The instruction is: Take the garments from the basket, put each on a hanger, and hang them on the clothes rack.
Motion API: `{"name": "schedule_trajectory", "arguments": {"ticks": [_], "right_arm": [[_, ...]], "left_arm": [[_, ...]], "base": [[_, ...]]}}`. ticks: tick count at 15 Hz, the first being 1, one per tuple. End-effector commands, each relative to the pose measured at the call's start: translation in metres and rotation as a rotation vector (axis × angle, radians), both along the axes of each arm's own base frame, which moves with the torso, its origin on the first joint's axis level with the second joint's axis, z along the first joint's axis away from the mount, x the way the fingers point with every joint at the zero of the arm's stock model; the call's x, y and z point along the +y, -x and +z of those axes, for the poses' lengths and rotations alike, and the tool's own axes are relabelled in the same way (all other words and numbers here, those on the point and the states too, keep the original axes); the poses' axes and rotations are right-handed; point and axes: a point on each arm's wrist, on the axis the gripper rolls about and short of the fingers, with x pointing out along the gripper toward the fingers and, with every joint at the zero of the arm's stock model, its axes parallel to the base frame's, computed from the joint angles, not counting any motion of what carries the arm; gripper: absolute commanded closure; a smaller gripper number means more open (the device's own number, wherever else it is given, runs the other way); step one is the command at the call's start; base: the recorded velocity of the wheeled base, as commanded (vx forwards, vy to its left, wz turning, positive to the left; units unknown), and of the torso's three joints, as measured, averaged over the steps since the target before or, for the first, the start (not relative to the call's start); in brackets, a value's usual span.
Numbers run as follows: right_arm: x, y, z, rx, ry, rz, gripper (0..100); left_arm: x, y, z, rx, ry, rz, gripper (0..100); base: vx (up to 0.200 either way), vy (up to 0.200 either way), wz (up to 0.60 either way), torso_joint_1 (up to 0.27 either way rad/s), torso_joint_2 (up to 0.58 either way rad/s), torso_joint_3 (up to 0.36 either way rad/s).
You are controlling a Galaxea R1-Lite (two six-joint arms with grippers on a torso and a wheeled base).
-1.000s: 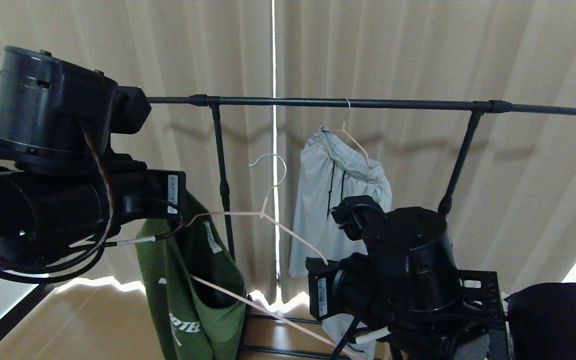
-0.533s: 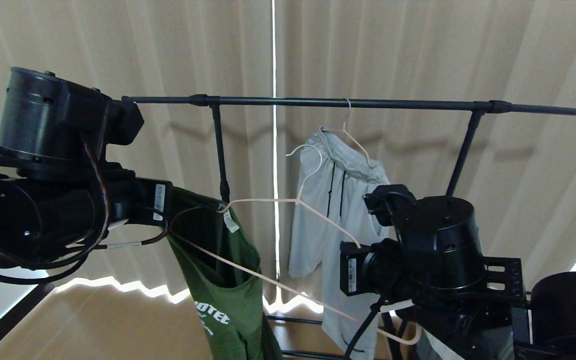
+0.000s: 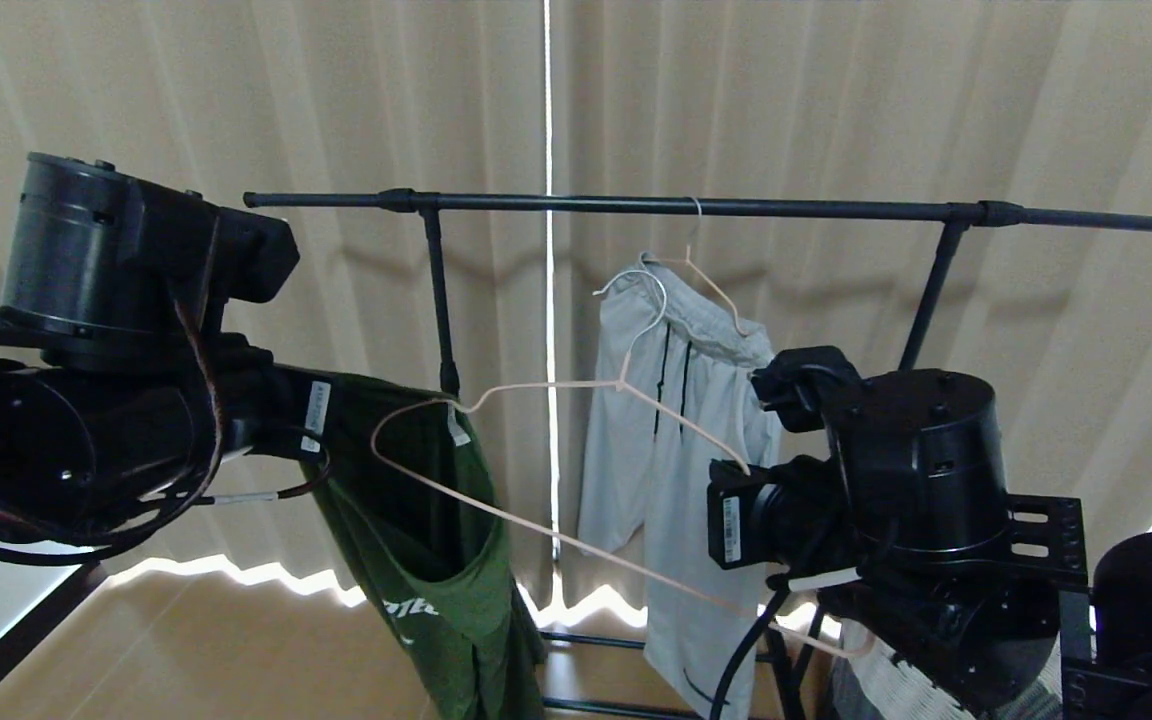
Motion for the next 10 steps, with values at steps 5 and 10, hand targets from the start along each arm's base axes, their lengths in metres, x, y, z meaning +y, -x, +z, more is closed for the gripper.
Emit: {"name": "schedule_trajectory", "arguments": {"ticks": [5, 10], "right_arm": [[0.014, -0.008, -0.007, -0.018, 0.004, 0.026, 100], [0.021, 0.010, -0.015, 0.001, 0.010, 0.084, 100]], "left_arm": [[-0.025, 0.000, -0.003, -0.030, 0.064, -0.062, 100], [-0.024, -0.025, -0.009, -0.080, 0.077, -0.013, 100]], "base": [[0.000, 0.000, 0.00, 0.000, 0.00, 0.000], [0.000, 0.000, 0.00, 0.000, 0.00, 0.000]]}}
